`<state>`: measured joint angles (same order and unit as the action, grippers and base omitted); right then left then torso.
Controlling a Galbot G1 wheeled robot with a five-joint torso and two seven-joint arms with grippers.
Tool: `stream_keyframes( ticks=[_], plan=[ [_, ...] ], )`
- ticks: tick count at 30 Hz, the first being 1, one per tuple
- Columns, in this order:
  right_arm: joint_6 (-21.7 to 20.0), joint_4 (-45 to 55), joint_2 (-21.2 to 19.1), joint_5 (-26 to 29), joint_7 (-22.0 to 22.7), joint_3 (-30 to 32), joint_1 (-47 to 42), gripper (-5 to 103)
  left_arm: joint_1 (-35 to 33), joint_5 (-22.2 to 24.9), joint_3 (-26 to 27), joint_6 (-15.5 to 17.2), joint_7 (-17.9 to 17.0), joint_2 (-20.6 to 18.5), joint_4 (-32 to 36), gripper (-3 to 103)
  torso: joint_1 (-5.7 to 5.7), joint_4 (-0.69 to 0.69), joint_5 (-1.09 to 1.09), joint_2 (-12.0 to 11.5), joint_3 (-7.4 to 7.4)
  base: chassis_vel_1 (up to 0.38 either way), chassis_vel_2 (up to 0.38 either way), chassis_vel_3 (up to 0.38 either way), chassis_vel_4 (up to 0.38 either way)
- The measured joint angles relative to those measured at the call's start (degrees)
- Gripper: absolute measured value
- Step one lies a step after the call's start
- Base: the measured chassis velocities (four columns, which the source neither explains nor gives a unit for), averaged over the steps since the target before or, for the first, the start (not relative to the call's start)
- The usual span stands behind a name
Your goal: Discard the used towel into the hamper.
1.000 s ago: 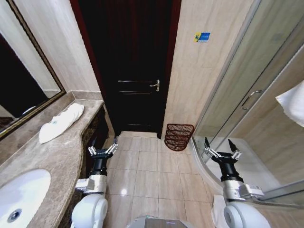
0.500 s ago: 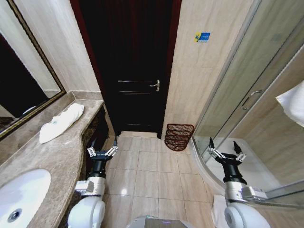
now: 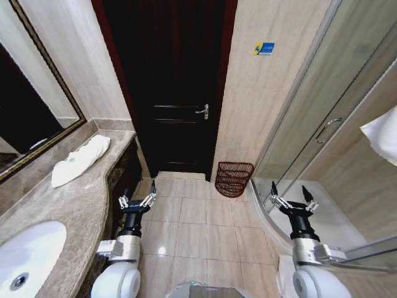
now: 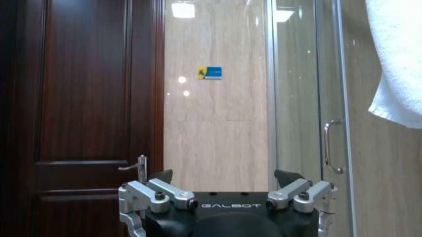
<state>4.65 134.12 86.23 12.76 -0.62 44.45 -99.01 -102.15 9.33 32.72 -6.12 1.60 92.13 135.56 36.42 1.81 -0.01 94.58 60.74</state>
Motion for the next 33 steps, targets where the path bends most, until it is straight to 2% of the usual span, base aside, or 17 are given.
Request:
stream_keyframes(
  ticks=[9,16,19,33],
  plan=[
    [0.45,-0.31,0.3,0.62,-0.19,0.1,-0.25,100,0.3,-2.19,0.39,-1.0,1.09,0.0,-0.47,92,-0.01,0.0,0.0,0.0,0.0,-0.028,0.022,0.025,-0.027],
    [0.71,-0.4,0.51,0.41,-0.19,-0.02,-0.4,100,0.54,-4.21,0.6,-0.93,-1.04,0.0,-0.42,94,0.01,0.0,0.01,0.0,0.0,-0.115,0.115,0.128,-0.134],
    [1.13,-1.37,0.66,0.2,-0.22,-0.32,-0.41,100,0.64,-5.72,0.73,0.15,-2.36,0.0,-0.35,92,0.04,0.0,0.0,-0.01,0.01,-0.122,0.127,0.13,-0.12],
    [1.15,-1.7,0.54,0.02,-0.27,-0.98,0.15,100,0.85,-6.65,0.59,0.7,-3.3,0.0,-0.96,89,0.01,0.0,0.01,0.0,0.0,-0.171,0.173,0.169,-0.173]
  ],
)
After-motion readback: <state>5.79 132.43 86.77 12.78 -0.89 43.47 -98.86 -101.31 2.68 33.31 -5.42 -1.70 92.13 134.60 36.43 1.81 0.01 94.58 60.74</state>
